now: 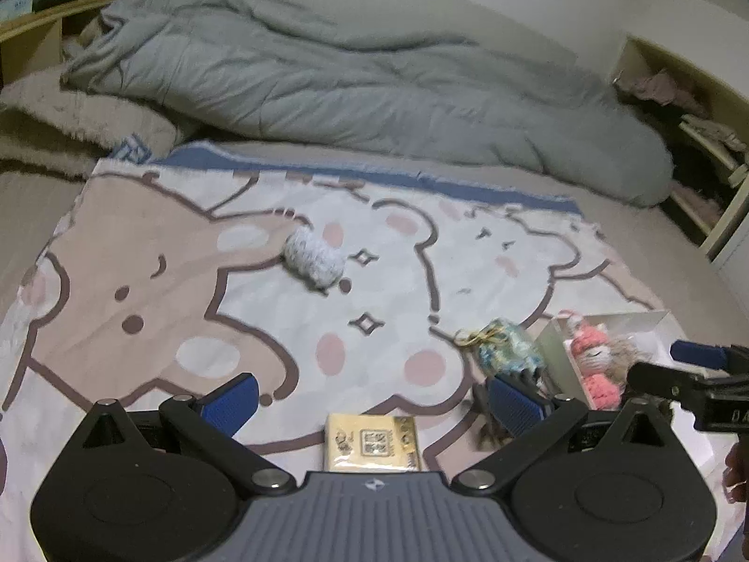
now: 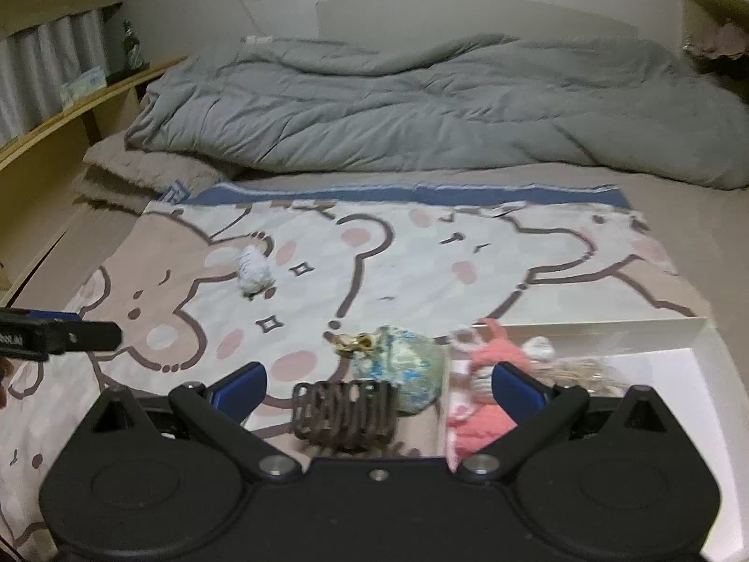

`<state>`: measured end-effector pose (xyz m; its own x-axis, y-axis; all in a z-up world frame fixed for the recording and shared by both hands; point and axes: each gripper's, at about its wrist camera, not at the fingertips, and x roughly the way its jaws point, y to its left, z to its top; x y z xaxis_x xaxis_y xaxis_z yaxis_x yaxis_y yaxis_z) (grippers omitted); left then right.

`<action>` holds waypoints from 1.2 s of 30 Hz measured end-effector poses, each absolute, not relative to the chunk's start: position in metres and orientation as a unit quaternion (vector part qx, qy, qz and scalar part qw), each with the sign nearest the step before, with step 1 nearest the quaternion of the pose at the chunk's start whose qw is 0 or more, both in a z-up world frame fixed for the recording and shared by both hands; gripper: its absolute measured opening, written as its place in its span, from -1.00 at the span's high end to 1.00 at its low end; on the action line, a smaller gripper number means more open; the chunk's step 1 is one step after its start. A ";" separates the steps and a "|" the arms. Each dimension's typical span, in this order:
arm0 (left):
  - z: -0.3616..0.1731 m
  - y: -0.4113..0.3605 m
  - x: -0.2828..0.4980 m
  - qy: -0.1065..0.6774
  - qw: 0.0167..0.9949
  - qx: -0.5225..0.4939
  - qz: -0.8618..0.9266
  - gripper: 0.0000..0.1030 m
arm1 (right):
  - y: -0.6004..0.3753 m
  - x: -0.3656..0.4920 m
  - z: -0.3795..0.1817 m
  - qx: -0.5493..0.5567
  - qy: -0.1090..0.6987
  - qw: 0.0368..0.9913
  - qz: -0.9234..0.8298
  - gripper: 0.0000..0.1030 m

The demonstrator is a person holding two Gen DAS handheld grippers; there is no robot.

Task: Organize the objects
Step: 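Grasp the black claw clip with the right tool while the left tool grasps the yellow tissue pack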

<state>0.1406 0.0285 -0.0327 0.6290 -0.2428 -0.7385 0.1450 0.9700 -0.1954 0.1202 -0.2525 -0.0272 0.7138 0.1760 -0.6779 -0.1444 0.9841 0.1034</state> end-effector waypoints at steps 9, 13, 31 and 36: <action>-0.066 0.021 0.161 0.472 0.872 -0.067 -0.108 -0.98 | -0.236 0.161 -0.057 0.061 0.414 0.903 0.100 -1.00; -0.079 0.017 0.168 0.490 0.861 -0.073 -0.114 -0.97 | -0.232 0.171 -0.074 0.077 0.437 0.890 0.105 -1.00; -0.129 -0.021 0.189 0.534 0.835 -0.007 -0.131 -0.98 | -0.220 0.207 -0.119 0.056 0.500 0.860 0.085 -1.00; -0.137 -0.023 0.193 0.541 0.831 -0.001 -0.133 -0.97 | -0.215 0.211 -0.129 0.060 0.516 0.849 0.093 -1.00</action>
<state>0.1929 -0.0228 -0.1373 0.3797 -0.2214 -0.8982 0.2200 0.9647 -0.1448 0.2112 -0.2149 -0.1291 0.4495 0.2192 -0.8660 -0.0956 0.9757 0.1974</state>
